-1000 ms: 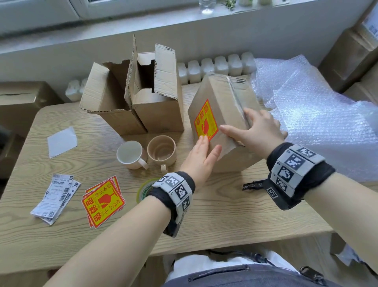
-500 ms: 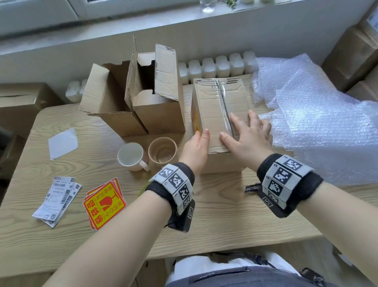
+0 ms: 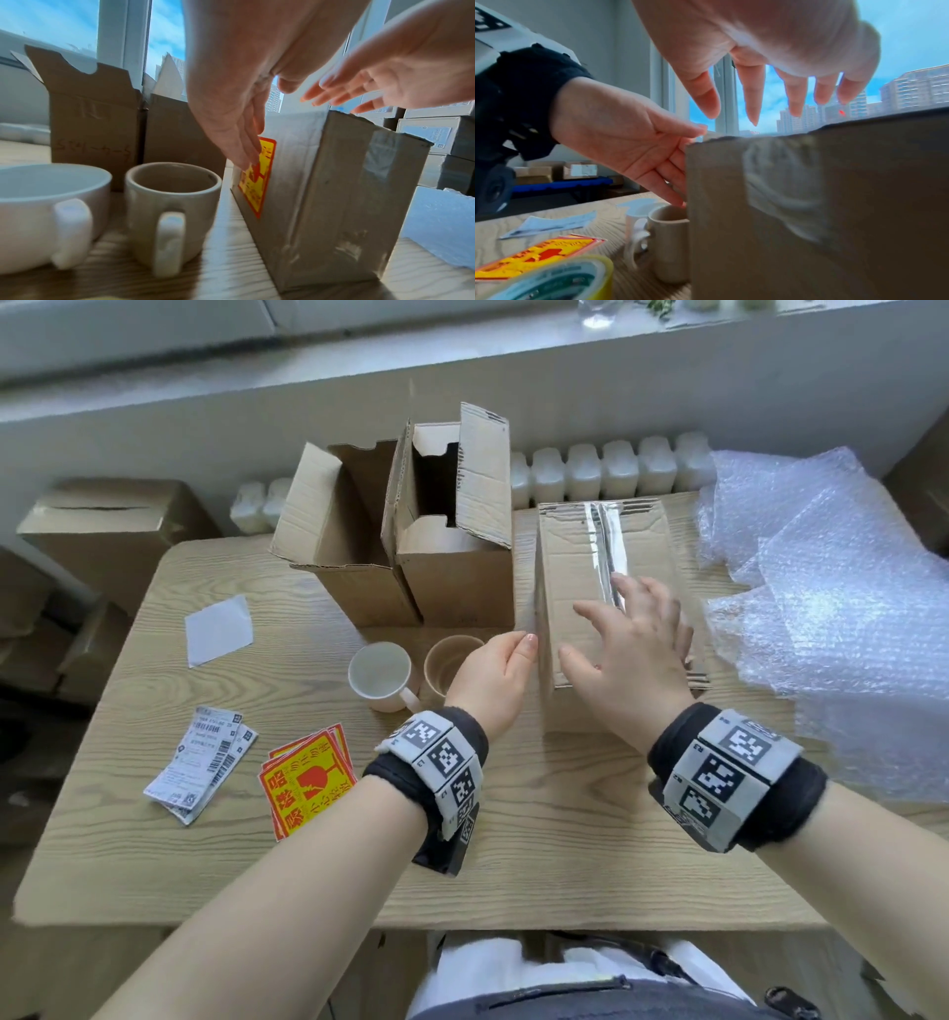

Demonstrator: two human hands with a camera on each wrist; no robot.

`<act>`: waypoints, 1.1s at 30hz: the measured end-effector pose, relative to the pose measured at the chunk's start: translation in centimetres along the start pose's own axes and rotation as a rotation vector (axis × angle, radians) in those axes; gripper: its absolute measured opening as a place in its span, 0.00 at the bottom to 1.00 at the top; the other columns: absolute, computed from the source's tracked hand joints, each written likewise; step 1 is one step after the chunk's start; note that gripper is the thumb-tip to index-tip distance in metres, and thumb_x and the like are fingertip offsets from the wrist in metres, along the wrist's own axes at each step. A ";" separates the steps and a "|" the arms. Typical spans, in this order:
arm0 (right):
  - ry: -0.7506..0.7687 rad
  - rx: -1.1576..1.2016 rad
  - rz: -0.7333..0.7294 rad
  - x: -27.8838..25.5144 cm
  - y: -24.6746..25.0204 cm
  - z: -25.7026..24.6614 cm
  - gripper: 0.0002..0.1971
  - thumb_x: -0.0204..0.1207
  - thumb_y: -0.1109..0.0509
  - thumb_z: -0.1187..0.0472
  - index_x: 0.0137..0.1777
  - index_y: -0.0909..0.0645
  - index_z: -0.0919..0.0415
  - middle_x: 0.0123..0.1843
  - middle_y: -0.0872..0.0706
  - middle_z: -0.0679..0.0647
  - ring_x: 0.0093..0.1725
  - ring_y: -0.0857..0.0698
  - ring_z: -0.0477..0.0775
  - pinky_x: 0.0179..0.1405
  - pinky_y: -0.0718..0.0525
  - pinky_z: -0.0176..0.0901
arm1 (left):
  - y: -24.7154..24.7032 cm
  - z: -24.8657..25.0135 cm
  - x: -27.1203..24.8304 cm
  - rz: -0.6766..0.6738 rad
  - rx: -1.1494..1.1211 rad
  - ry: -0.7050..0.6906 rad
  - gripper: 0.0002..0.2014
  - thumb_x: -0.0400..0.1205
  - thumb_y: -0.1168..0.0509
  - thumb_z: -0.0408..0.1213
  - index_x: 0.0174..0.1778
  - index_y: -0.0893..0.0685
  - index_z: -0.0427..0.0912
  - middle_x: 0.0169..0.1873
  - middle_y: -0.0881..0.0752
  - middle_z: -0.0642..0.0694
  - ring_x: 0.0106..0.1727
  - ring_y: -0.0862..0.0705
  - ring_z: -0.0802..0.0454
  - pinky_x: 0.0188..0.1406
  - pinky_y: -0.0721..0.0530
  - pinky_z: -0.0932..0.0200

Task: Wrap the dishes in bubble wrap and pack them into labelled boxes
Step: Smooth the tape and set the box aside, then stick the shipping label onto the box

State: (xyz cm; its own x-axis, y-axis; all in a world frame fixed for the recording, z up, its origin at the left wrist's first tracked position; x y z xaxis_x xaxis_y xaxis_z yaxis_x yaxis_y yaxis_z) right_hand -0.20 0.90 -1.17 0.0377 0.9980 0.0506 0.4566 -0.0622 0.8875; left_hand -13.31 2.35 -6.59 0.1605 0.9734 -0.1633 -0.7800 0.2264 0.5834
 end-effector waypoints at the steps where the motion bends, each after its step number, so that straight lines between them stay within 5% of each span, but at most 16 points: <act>1: 0.041 0.031 0.006 0.0 -0.2 -1.4 0.20 0.75 0.33 0.50 0.66 0.20 0.53 0.78 0.33 0.56 0.79 0.43 0.58 0.73 0.51 0.51 | 1.0 -0.5 -0.4 0.020 0.017 0.019 0.18 0.88 0.49 0.45 0.63 0.19 0.39 0.59 0.15 0.44 0.63 0.20 0.46 0.59 0.28 0.59; 3: 0.100 0.086 -0.005 0.1 -1.0 -4.4 0.20 0.73 0.36 0.47 0.61 0.16 0.53 0.72 0.25 0.53 0.75 0.36 0.57 0.71 0.46 0.49 | 3.5 -1.7 -1.5 0.080 0.028 0.047 0.19 0.88 0.47 0.46 0.68 0.21 0.42 0.63 0.17 0.45 0.66 0.22 0.47 0.67 0.28 0.55; 7: 0.215 0.153 -0.108 0.1 -4.5 -11.1 0.12 0.75 0.33 0.50 0.55 0.15 0.50 0.64 0.19 0.47 0.69 0.29 0.52 0.66 0.41 0.46 | 9.2 -5.7 -4.2 0.183 0.028 0.103 0.16 0.87 0.44 0.41 0.67 0.20 0.39 0.60 0.15 0.43 0.63 0.19 0.46 0.63 0.23 0.52; 13: 0.311 0.201 -0.313 -0.7 -11.8 -20.7 0.11 0.75 0.32 0.55 0.54 0.14 0.56 0.59 0.15 0.52 0.64 0.21 0.57 0.66 0.29 0.50 | 18.1 -13.8 -9.2 0.316 0.032 0.259 0.15 0.86 0.41 0.38 0.65 0.19 0.38 0.59 0.15 0.43 0.63 0.19 0.49 0.60 0.25 0.61; 16: 0.308 0.239 -0.420 -1.4 -15.4 -24.4 0.11 0.76 0.33 0.59 0.56 0.15 0.59 0.58 0.16 0.54 0.61 0.20 0.55 0.62 0.27 0.43 | 21.4 -18.1 -11.2 0.335 0.056 0.339 0.15 0.86 0.41 0.39 0.65 0.18 0.40 0.60 0.15 0.45 0.63 0.19 0.50 0.61 0.25 0.59; 25: 0.210 0.172 -0.728 -1.0 -26.6 -31.7 0.17 0.76 0.31 0.55 0.62 0.17 0.58 0.61 0.14 0.55 0.60 0.17 0.51 0.49 0.29 0.34 | 25.9 -30.2 -14.3 0.224 0.162 0.589 0.15 0.83 0.39 0.40 0.64 0.16 0.42 0.67 0.21 0.43 0.71 0.26 0.48 0.70 0.30 0.57; 33: 0.116 0.115 -0.858 -0.5 -33.6 -33.6 0.21 0.72 0.28 0.54 0.66 0.19 0.55 0.65 0.17 0.53 0.61 0.18 0.51 0.50 0.27 0.34 | 25.9 -34.6 -15.1 0.108 0.120 0.671 0.14 0.82 0.39 0.40 0.60 0.14 0.41 0.63 0.19 0.43 0.64 0.22 0.46 0.63 0.27 0.59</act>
State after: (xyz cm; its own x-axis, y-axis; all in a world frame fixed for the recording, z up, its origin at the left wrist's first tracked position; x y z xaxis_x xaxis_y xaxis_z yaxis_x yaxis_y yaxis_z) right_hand -45.37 2.81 -15.61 -0.4486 0.6949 -0.5621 0.3730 0.7171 0.5888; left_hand -56.91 -7.67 -16.57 -0.3540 0.7678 -0.5341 -0.6919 0.1693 0.7019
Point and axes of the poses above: each hand's wrist, its own x-axis towards the middle knuckle, its own y-axis out of the back of the hand, z = x × y, the point moved 9 cm from there along x, towards the middle knuckle
